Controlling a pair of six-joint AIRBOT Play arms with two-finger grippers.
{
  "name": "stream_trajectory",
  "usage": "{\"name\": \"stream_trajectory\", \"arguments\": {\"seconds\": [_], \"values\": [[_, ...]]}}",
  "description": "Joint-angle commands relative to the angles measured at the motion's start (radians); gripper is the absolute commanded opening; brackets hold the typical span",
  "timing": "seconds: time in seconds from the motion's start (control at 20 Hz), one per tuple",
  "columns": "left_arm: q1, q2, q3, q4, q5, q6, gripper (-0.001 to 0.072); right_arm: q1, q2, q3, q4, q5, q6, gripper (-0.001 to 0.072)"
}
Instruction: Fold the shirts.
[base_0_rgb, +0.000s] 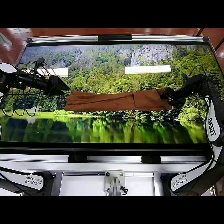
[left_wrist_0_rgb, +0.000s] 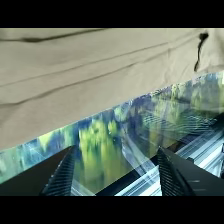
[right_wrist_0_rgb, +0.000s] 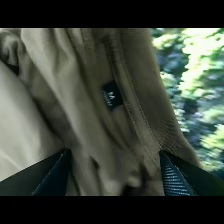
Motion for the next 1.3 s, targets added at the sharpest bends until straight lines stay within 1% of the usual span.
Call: {"name": "stream_trajectory", "arguments": {"seconds": [0.0, 0.05, 0.1, 0.15, 0.2, 0.25, 0.3, 0.45, 0.5, 0.55, 0.6, 0.65, 0.85, 0.95, 1.1, 1.2, 1.25], "values": [[-0.019, 0.005, 0.001, -0.001, -0.006, 0.007, 0.0597, 0.023, -0.056, -0.002, 0.129, 0.002, -0.001, 0.0668], [-0.024, 0.005, 0.001, -0.001, -0.006, 0.007, 0.0597, 0.035, -0.067, -0.002, 0.144, 0.000, -0.004, 0.0667], [-0.028, 0.005, 0.001, -0.001, -0.006, 0.007, 0.0597, 0.048, -0.069, -0.002, 0.145, 0.000, -0.019, 0.0628], [-0.032, 0.005, 0.001, -0.001, -0.006, 0.007, 0.0598, 0.059, -0.067, -0.001, 0.145, 0.000, -0.037, 0.0459], [-0.037, 0.005, 0.001, -0.001, -0.006, 0.007, 0.0598, 0.064, -0.063, -0.001, 0.146, 0.000, -0.037, 0.0267], [-0.041, 0.005, 0.001, -0.001, -0.006, 0.007, 0.0597, 0.067, -0.054, 0.000, 0.153, -0.006, -0.037, 0.0115], [-0.045, 0.005, 0.001, -0.002, -0.006, 0.006, 0.0598, 0.067, -0.037, 0.000, 0.152, -0.014, -0.040, 0.0071], [-0.072, 0.005, 0.001, -0.024, -0.004, 0.006, 0.0589, 0.063, 0.068, 0.000, 0.139, -0.045, -0.065, 0.0071], [-0.091, 0.004, 0.001, -0.033, -0.002, 0.002, 0.0537, 0.063, 0.112, 0.000, 0.140, -0.064, -0.065, 0.0071], [-0.119, 0.004, -0.001, -0.035, 0.014, -0.011, 0.0285, 0.063, 0.159, 0.000, 0.140, -0.092, -0.065, 0.0071], [-0.154, 0.004, -0.003, -0.035, 0.042, -0.011, 0.0064, 0.063, 0.210, 0.000, 0.140, -0.129, -0.066, 0.0071], [-0.202, 0.003, -0.006, -0.035, 0.099, -0.010, 0.0035, 0.068, 0.261, 0.000, 0.138, -0.171, -0.066, 0.0071], [-0.439, -0.022, -0.033, -0.035, 0.375, -0.014, 0.0034, 0.078, 0.452, 0.000, 0.130, -0.308, -0.058, 0.0071], [-0.547, -0.061, -0.032, -0.050, 0.469, -0.066, 0.0034, 0.078, 0.536, 0.000, 0.129, -0.342, -0.018, 0.0070], [-0.678, -0.127, -0.031, -0.229, 0.583, -0.071, 0.0034, 0.078, 0.639, 0.000, 0.129, -0.398, 0.024, 0.0071], [-0.755, -0.163, -0.030, -0.327, 0.664, -0.027, 0.0034, 0.078, 0.697, 0.000, 0.129, -0.441, 0.044, 0.0071], [-0.790, -0.187, -0.027, -0.365, 0.685, -0.027, 0.0034, 0.078, 0.722, 0.000, 0.127, -0.456, 0.056, 0.0071]]}}
